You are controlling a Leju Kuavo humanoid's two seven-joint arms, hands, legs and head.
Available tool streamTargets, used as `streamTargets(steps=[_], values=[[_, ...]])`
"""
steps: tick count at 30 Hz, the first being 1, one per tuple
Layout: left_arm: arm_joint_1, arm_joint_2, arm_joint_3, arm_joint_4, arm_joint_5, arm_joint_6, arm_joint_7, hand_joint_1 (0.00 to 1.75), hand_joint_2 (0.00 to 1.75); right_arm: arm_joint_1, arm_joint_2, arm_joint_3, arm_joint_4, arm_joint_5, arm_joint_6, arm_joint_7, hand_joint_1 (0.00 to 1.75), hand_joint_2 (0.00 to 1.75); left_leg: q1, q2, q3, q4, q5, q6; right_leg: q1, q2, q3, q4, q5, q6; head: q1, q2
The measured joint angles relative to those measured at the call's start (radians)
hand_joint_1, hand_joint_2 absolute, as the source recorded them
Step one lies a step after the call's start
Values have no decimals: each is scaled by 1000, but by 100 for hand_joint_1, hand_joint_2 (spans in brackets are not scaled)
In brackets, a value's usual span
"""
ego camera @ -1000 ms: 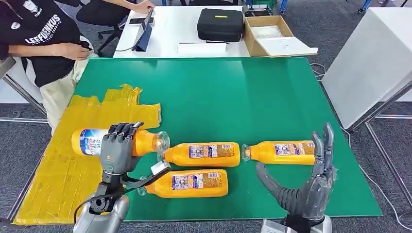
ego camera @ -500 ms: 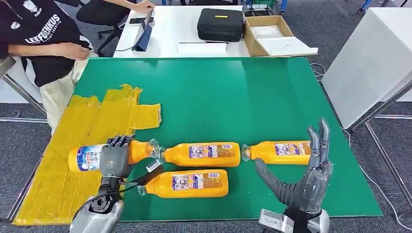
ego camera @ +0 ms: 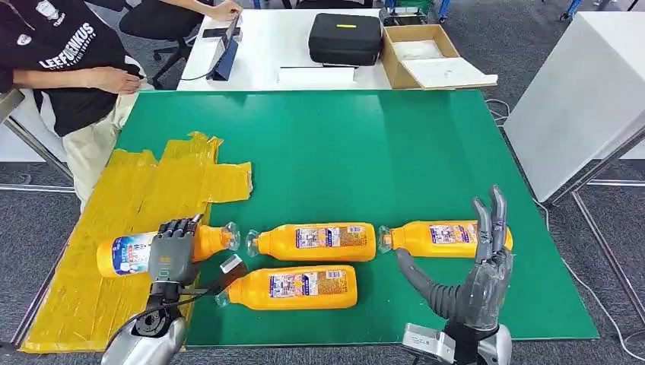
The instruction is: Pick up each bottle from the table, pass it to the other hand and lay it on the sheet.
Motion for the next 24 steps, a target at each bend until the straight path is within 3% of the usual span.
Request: streamTargets(steps=[24], values=[[-15,-4,50,28,0,0,10,0,175,-32,0,1,14,77,0,73,0,175,0,0,0,0,0,0,0,0,0,0,0,0,0,0]])
